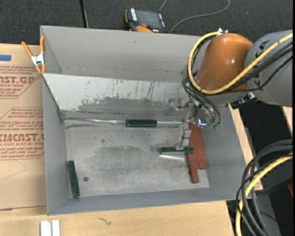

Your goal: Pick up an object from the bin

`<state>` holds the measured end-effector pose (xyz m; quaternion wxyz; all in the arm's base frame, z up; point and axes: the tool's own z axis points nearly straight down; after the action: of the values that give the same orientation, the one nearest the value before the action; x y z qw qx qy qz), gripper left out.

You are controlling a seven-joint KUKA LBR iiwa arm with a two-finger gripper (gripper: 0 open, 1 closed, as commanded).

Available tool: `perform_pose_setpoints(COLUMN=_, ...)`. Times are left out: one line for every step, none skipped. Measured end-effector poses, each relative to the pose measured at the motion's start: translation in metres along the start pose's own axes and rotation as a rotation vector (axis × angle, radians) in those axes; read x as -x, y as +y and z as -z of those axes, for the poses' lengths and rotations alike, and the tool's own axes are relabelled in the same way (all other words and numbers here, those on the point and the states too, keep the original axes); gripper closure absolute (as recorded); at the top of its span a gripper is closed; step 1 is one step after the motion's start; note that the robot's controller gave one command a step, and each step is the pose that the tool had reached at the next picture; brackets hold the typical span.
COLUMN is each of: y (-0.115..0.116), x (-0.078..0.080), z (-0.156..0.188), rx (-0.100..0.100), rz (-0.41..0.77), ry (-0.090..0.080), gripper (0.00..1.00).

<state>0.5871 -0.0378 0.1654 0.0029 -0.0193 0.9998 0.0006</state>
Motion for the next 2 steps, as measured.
perform_pose_setpoints(y=-0.0507, x=-0.0592, z=-0.1001, rx=0.000, rz=0.057, ry=0.015, gripper=0.00)
perform_pose_setpoints(y=-0.0487, x=-0.0554, z=-0.0957, rx=0.000, rz=0.059, ry=0.005, gripper=1.00)
